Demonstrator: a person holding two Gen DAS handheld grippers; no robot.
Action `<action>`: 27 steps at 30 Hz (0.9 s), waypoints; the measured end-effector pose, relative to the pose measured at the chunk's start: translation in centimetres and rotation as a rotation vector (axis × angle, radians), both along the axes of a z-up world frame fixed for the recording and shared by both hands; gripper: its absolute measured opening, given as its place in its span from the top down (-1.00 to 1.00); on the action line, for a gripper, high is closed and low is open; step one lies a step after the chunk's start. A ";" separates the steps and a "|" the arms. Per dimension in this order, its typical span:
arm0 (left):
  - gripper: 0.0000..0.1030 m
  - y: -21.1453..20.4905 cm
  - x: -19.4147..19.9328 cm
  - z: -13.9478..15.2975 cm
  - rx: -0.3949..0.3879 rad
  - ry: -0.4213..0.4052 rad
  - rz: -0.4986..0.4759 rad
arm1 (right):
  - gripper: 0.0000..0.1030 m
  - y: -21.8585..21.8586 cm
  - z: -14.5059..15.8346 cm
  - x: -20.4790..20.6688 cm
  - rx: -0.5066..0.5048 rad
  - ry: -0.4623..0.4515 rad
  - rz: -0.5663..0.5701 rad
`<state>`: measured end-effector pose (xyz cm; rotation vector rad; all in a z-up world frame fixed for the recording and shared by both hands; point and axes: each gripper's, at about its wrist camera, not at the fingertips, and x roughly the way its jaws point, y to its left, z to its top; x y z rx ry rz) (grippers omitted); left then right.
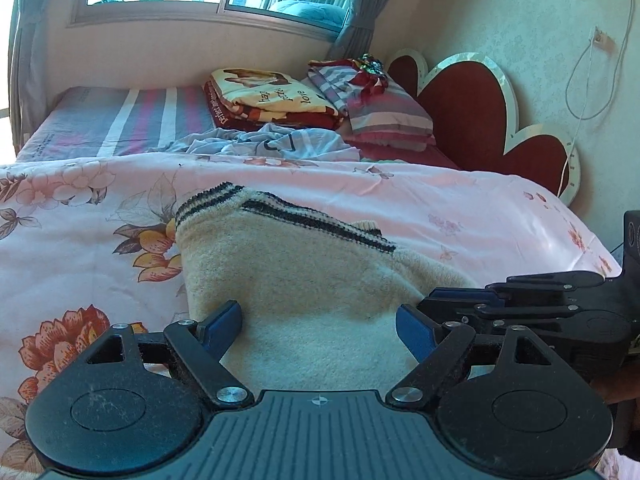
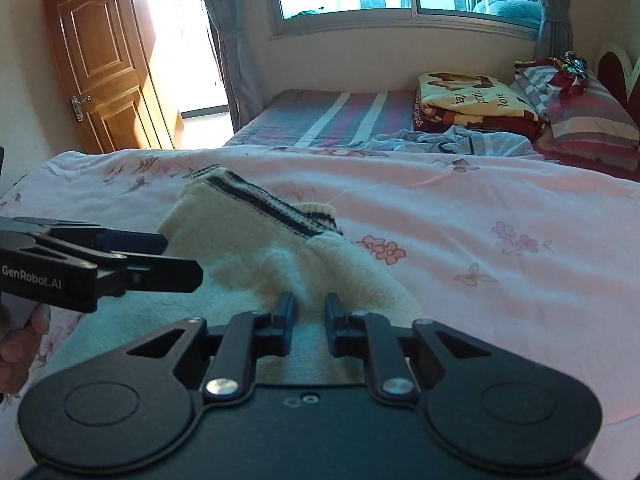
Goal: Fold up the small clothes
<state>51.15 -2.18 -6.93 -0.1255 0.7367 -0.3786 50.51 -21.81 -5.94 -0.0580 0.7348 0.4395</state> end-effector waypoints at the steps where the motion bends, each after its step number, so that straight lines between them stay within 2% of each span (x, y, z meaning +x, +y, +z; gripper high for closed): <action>1: -0.63 -0.2 -0.1 -0.2 0.014 -0.003 -0.005 | 0.72 0.0 -0.1 -0.1 -0.002 -0.003 0.001; 6: -0.63 -1.0 -0.8 -0.4 0.102 -0.035 -0.031 | 0.72 -0.4 -0.3 -0.1 0.017 0.001 0.002; 10: -0.63 -0.9 -1.2 0.1 0.127 -0.043 -0.032 | 0.70 -0.7 -0.1 -0.2 0.030 0.007 0.004; 14: -0.63 -0.2 -3.3 1.8 0.154 -0.099 -0.005 | 0.64 -1.4 1.2 -1.7 0.049 -0.012 -0.019; 15: -0.63 0.2 -4.1 2.1 0.148 -0.107 0.001 | 0.58 -1.7 1.7 -2.5 0.055 -0.026 -0.013; 23: -0.63 2.4 -9.6 1.8 0.100 -0.089 0.013 | 0.59 -2.4 3.0 -8.2 0.102 -0.062 0.093; 27: -0.63 2.8 -10.2 0.8 0.081 -0.062 0.032 | 0.61 -1.9 1.8 -9.2 0.033 -0.045 0.111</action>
